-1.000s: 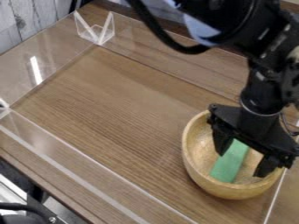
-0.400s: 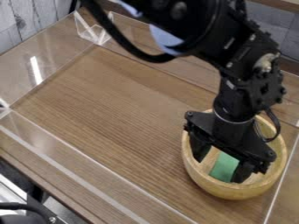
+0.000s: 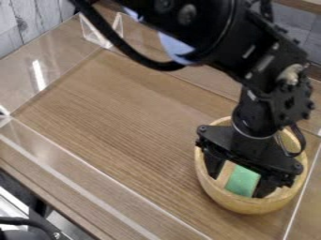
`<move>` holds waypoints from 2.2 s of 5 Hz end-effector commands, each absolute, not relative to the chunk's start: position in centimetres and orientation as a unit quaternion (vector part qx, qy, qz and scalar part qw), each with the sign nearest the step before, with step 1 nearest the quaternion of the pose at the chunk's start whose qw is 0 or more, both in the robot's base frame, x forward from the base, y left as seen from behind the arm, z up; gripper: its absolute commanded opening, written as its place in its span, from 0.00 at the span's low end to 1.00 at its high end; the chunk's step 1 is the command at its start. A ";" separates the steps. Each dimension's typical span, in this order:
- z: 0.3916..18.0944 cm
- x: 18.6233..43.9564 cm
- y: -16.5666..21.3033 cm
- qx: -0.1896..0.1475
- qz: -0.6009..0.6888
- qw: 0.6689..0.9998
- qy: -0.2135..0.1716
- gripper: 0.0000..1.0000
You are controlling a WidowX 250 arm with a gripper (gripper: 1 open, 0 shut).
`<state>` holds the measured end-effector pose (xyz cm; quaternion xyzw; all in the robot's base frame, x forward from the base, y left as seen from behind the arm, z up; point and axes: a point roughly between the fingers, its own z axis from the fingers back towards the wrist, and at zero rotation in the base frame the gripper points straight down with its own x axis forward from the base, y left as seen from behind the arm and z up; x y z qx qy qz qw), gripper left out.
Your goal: Put green object into wooden bowl
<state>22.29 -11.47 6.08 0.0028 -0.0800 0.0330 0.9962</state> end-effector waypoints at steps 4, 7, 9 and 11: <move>9.2 24.8 -10.0 -0.023 0.035 0.992 -0.119 1.00; 12.3 27.6 -8.1 -0.034 0.090 0.985 -0.144 1.00; 11.4 27.8 -9.4 -0.040 0.056 0.988 -0.141 1.00; 12.4 27.9 -8.8 -0.034 0.063 0.987 -0.141 1.00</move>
